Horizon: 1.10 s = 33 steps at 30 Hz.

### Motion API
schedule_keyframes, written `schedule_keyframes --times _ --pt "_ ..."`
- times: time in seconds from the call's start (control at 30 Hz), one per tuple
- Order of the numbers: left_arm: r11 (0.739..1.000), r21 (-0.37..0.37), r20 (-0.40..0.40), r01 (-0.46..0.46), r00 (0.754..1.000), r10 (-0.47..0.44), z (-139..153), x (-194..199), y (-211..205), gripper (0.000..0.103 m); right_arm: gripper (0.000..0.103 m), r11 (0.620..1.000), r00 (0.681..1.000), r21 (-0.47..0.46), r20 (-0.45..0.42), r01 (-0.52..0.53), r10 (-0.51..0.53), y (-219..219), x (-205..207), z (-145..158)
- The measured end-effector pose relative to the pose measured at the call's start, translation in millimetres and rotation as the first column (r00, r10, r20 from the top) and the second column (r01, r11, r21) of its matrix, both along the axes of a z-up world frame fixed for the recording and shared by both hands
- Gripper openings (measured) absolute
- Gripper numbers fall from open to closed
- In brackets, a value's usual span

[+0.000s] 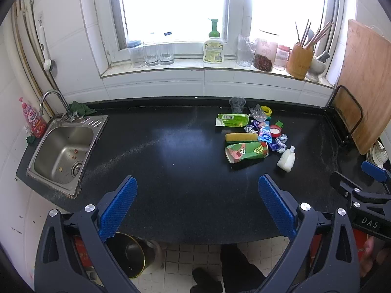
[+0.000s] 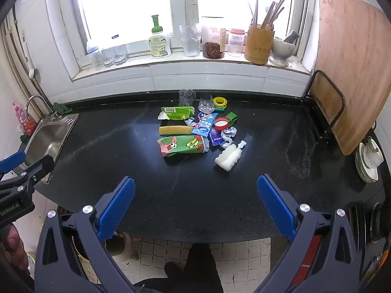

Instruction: Collect trash

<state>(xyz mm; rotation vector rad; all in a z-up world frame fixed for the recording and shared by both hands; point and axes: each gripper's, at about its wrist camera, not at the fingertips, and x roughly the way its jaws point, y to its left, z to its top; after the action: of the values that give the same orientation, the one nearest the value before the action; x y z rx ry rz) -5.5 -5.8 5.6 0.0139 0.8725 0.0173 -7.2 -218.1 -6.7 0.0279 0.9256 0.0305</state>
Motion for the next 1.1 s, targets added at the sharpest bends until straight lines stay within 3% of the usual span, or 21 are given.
schedule_keyframes --times 1.1 --pt "1.0 -0.004 -0.005 0.008 1.0 -0.008 -4.4 2.6 3.1 0.096 0.097 1.0 1.0 -0.001 -0.007 -0.006 0.006 4.0 2.1 0.0"
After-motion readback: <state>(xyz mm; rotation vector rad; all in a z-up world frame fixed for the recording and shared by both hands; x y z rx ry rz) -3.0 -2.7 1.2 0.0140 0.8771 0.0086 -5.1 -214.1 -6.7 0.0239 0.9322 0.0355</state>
